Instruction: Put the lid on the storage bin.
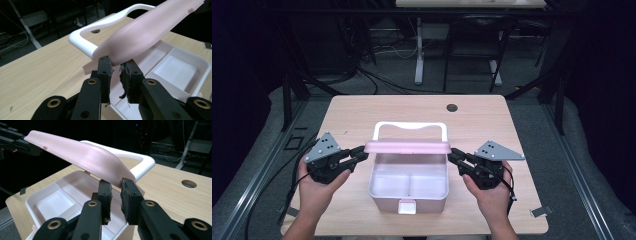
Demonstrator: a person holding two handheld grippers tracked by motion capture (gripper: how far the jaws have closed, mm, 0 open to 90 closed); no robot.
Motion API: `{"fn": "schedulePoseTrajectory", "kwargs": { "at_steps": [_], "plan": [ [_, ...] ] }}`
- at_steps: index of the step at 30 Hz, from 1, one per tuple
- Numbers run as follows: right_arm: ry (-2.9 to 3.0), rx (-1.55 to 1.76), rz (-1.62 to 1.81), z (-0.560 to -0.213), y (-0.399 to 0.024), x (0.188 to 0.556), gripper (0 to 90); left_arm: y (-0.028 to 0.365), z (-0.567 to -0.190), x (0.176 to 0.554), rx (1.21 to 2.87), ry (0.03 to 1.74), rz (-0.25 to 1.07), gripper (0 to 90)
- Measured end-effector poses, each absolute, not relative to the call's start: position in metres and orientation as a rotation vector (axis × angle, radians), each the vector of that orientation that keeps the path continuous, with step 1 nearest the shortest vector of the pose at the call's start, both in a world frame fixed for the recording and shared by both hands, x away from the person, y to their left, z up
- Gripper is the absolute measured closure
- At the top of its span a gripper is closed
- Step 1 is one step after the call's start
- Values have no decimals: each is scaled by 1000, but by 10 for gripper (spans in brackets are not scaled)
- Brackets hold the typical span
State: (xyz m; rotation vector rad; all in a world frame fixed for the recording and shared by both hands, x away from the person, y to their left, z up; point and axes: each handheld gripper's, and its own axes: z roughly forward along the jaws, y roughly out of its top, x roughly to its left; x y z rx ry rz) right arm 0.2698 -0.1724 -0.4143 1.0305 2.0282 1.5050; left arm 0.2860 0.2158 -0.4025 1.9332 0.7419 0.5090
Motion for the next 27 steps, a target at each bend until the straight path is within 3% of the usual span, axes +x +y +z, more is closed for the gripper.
{"fn": "schedulePoseTrajectory", "kwargs": {
  "at_steps": [27],
  "plan": [
    [2102,1030,1463,-427,-173,248,762,218,-415,264,1979,735,470,751]
  ]
}}
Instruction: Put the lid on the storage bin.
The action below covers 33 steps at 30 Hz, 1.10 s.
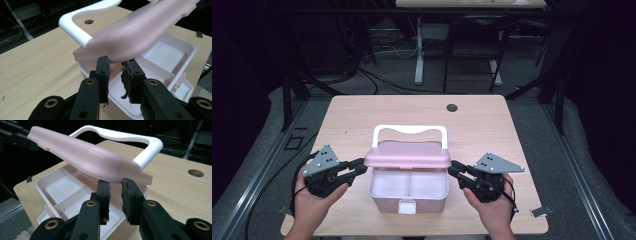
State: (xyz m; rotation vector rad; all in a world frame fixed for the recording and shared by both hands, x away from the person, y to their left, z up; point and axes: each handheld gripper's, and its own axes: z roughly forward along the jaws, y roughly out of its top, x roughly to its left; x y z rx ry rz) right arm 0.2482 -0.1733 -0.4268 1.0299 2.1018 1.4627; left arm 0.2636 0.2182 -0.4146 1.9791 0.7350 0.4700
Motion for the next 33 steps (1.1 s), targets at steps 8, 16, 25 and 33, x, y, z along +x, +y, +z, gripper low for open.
{"fn": "schedulePoseTrajectory", "kwargs": {
  "at_steps": [8,16,25,33],
  "plan": [
    [2114,1025,1485,-435,-175,241,766,220,-422,258,1993,735,452,747],
    [2141,1038,1467,-444,-178,235,766,222,-433,254,2004,740,420,742],
    [2144,1056,1469,-455,-179,232,764,223,-445,252,2021,747,397,744],
    [2156,1072,1451,-466,-180,232,757,225,-454,252,2033,753,375,757]
  ]
}}
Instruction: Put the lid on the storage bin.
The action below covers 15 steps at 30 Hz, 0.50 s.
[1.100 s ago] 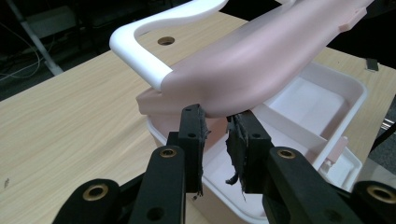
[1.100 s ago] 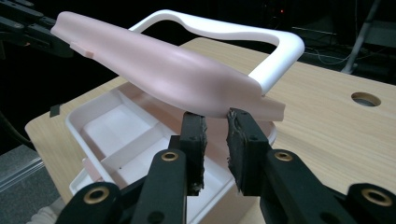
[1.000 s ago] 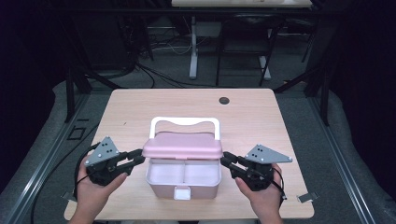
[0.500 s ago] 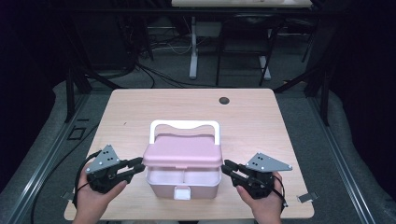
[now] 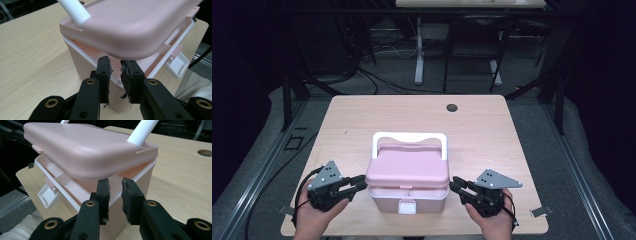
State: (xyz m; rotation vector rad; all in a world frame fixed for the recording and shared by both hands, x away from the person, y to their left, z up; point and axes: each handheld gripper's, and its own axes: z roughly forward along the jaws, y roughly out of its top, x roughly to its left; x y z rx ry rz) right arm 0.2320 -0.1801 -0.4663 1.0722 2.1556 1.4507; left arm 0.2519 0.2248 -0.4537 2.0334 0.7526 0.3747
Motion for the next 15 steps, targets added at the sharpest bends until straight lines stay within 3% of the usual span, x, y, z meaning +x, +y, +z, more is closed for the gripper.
{"fn": "schedulePoseTrajectory", "kwargs": {
  "at_steps": [15],
  "plan": [
    [2156,1098,1432,-472,-184,231,752,230,-459,253,2075,777,364,755]
  ]
}}
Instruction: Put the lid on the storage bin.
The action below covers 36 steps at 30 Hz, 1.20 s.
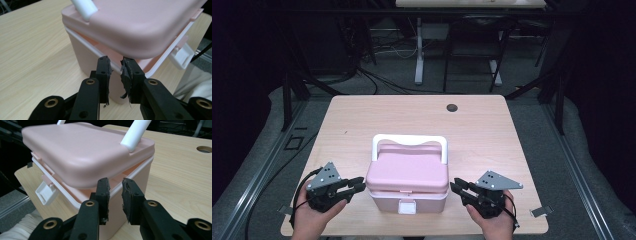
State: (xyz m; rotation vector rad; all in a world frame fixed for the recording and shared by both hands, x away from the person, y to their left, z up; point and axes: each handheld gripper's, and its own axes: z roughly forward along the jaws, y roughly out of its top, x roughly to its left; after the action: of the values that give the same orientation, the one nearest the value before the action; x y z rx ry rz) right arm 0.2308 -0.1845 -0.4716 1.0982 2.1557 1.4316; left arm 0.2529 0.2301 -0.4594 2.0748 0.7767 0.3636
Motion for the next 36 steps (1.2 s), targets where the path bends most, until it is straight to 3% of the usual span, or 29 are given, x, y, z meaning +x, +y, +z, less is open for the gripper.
{"fn": "schedulePoseTrajectory", "kwargs": {
  "at_steps": [12,19,36],
  "plan": [
    [2144,1108,1445,-473,-188,233,748,240,-457,254,2037,810,379,740],
    [2124,1126,1400,-475,-191,235,720,245,-459,258,2011,841,386,642],
    [2030,1204,1294,-492,-209,247,601,270,-479,277,1971,957,413,523]
  ]
}}
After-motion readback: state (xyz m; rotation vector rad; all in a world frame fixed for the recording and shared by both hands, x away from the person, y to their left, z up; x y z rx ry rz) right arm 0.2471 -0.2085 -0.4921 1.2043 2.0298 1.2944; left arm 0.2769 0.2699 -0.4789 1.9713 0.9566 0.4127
